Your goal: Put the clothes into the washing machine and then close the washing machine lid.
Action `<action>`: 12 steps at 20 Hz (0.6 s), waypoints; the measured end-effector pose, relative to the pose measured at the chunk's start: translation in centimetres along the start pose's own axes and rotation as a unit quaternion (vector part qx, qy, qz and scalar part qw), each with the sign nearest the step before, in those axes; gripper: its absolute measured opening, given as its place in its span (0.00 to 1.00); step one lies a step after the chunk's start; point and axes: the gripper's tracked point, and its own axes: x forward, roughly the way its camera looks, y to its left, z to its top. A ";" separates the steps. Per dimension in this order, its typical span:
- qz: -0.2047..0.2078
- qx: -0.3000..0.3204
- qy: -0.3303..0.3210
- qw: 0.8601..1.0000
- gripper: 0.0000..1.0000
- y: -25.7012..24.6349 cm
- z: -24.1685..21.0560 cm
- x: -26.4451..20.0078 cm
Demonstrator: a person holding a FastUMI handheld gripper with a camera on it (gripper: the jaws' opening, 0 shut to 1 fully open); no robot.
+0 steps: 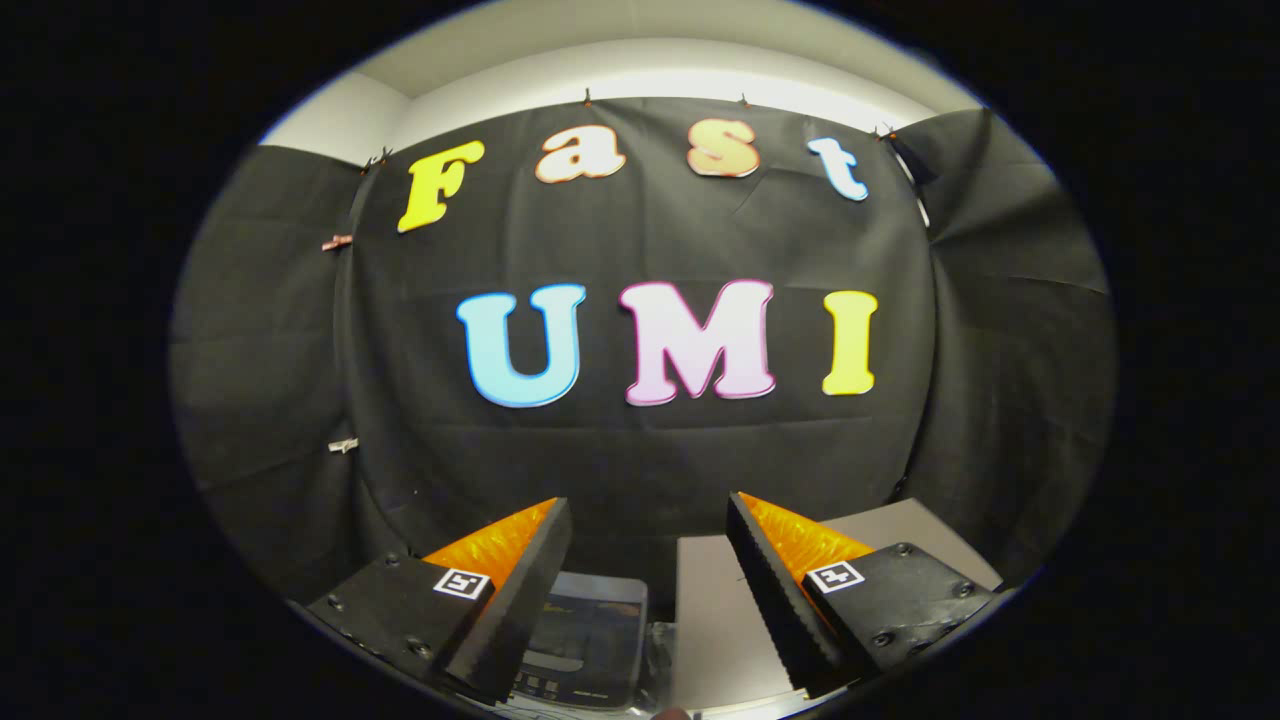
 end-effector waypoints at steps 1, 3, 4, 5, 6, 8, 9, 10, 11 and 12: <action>-0.006 -0.003 -0.012 1.000 0.99 -2.0 1.1 -0.9; -0.015 -0.010 -0.029 0.999 0.99 -5.6 2.8 -2.4; -0.017 -0.012 -0.033 0.999 0.98 -7.2 2.9 -2.8; -0.020 -0.013 -0.035 0.999 0.98 -8.8 3.2 -3.6; -0.022 -0.012 -0.037 0.999 0.98 -10.3 3.5 -4.0; -0.031 -0.014 -0.042 0.999 0.98 -13.2 4.0 -4.9; -0.036 -0.017 -0.046 0.998 0.98 -14.5 4.3 -5.3; -0.043 -0.015 -0.053 0.998 0.98 -15.9 4.7 -5.4; -0.049 -0.012 -0.065 0.997 0.98 -16.8 5.4 -5.6; -0.056 -0.009 -0.080 0.995 0.98 -17.7 6.3 -5.4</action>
